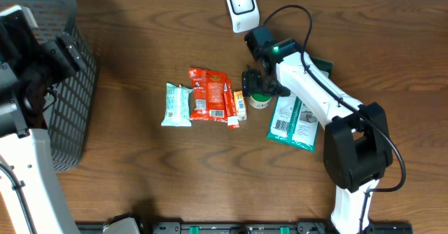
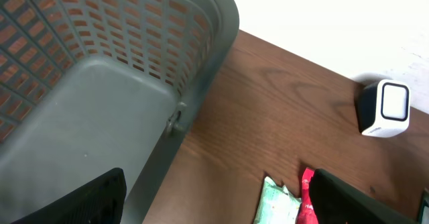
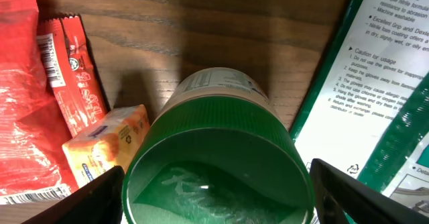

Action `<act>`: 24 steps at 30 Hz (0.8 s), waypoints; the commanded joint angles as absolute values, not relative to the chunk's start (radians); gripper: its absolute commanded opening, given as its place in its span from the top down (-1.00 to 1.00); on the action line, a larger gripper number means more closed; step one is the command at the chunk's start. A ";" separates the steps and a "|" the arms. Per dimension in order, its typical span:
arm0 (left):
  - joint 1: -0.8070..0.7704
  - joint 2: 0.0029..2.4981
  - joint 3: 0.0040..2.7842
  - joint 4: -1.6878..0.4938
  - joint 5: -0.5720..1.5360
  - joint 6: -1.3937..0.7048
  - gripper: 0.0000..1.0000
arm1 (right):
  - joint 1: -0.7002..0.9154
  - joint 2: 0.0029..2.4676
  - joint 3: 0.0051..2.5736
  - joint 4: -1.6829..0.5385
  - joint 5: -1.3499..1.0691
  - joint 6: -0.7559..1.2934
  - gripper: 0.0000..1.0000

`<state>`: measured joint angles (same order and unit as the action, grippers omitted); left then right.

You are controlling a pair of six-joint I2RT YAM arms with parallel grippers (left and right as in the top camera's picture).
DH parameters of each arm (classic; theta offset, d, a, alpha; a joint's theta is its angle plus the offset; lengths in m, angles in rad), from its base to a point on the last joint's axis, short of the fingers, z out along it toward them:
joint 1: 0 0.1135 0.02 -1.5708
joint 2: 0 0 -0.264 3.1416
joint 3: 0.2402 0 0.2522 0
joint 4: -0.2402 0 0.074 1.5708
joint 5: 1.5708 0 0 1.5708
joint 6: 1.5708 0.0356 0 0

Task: Scan the item barcode
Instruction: 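Hold the green jar under the scanner with the right gripper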

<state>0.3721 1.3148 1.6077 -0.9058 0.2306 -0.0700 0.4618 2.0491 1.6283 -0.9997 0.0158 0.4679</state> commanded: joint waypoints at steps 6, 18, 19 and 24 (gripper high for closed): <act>0.374 1.320 1.621 -0.905 0.236 -0.057 -0.74 | 0.446 2.056 1.592 -0.974 0.029 0.486 -0.62; 0.374 1.320 1.621 -0.920 0.236 -0.057 -0.75 | 0.445 2.056 1.592 -0.972 0.029 0.377 -0.36; 0.374 1.320 1.621 -0.920 0.236 -0.057 -0.74 | 0.445 2.056 1.592 -0.971 0.029 0.355 -0.35; 0.374 1.320 1.621 -0.920 0.236 -0.057 -0.74 | 0.442 2.056 1.592 -0.960 0.029 0.233 -0.35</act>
<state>0.3721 1.3148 1.6077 -0.9169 0.2306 -0.0700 0.4614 2.0491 1.5993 -0.9672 0.0177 0.3424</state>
